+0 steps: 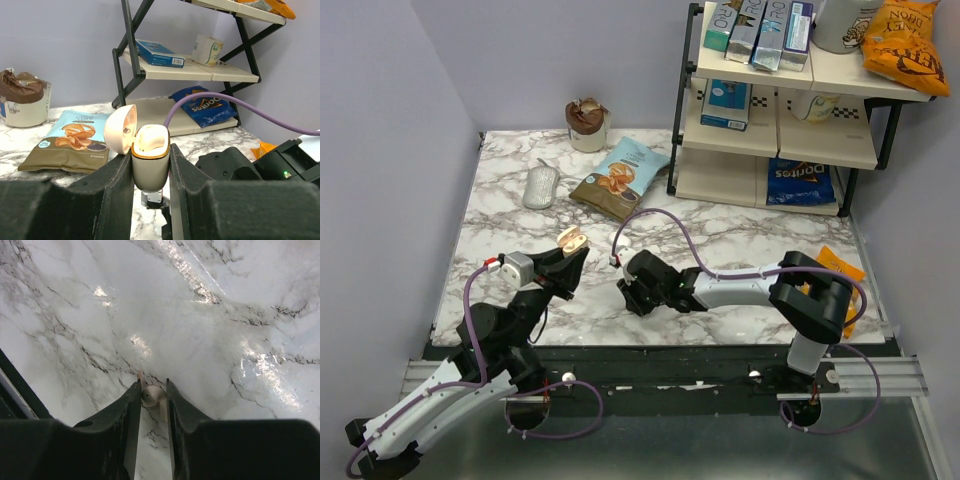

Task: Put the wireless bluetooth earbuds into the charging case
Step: Adjust the earbud at the center of the board.

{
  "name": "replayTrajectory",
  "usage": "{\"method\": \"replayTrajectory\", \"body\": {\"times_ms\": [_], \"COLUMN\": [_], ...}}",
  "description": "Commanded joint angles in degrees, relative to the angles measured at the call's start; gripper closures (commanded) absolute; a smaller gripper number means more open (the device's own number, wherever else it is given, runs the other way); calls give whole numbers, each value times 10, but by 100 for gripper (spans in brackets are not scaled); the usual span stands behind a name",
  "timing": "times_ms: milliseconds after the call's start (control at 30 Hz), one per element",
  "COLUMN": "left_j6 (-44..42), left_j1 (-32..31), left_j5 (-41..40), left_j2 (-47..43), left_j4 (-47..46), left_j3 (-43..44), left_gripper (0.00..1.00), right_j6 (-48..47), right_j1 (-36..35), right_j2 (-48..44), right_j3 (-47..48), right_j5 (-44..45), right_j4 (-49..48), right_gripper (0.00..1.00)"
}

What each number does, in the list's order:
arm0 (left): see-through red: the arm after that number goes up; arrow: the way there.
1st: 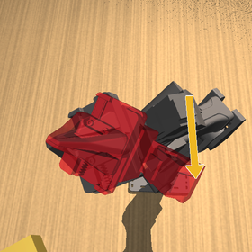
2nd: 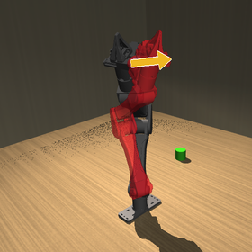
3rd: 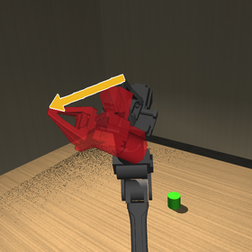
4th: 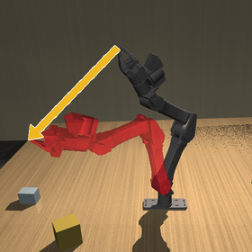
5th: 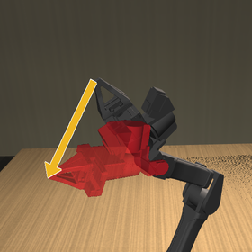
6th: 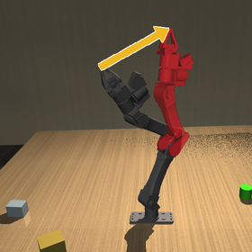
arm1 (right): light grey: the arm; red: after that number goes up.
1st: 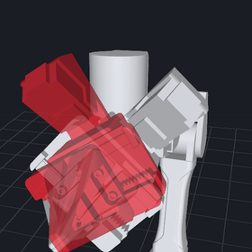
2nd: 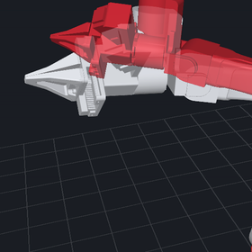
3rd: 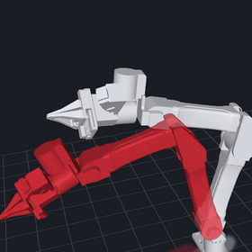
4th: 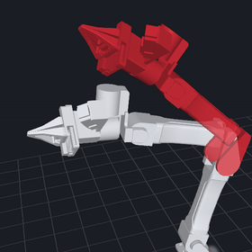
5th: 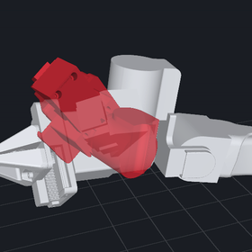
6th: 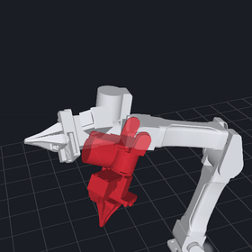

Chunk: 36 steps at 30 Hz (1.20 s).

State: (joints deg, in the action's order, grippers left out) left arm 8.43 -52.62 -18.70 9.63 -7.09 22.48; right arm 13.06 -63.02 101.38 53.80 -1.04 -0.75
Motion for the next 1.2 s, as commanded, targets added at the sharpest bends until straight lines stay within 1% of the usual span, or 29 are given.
{"method": "replayTrajectory", "body": {"times_ms": [0,33,100,133,200,267,367,400,533,633,700,800,833,933,1000,1100,1167], "left_j6": [4,4,5,5,6,7,8,9,10,12,17,19,19,21,24,24,24], "left_j1": [-2,-2,-2,-2,-2,-2,-2,-2,-2,-2,-2,-2,-2,-2,-2,-2,-2], "left_j5": [-9,-10,-10,-10,-9,-7,-5,-3,-1,2,3,8,9,9,11,13,13], "left_j2": [-7,-7,-8,-8,-5,-2,2,5,11,20,28,38,42,50,52,54,53], "left_j4": [7,9,9,8,6,3,0,-1,-10,-18,-22,-34,-37,-43,-47,-49,-47], "left_j3": [7,8,8,8,7,8,9,9,9,8,6,5,5,5,4,2,2], "left_gripper": [100,100,100,100,100,100,100,100,100,100,100,100,100,100,100,100,100], "right_j6": [14,21,42,50,77,103,158,190,273,324,357,371,371,365,364,360,357], "right_j1": [-3,-4,-4,-3,-2,11,47,58,135,171,185,197,203,212,216,221,222], "right_j2": [19,18,15,13,9,-2,-30,-39,-81,-102,-107,-95,-82,-59,-41,-27,-28], "right_j3": [9,9,10,9,10,9,-8,-13,-54,-62,-65,-47,-40,-19,-16,-17,-20], "right_j5": [23,29,55,66,96,115,119,118,125,138,152,173,175,175,176,178,177], "right_j4": [37,39,52,55,72,80,80,80,67,63,64,79,84,100,102,103,104], "right_gripper": [72,77,81,87,92,99,99,99,99,99,99,99,94,82,81,75,67]}}
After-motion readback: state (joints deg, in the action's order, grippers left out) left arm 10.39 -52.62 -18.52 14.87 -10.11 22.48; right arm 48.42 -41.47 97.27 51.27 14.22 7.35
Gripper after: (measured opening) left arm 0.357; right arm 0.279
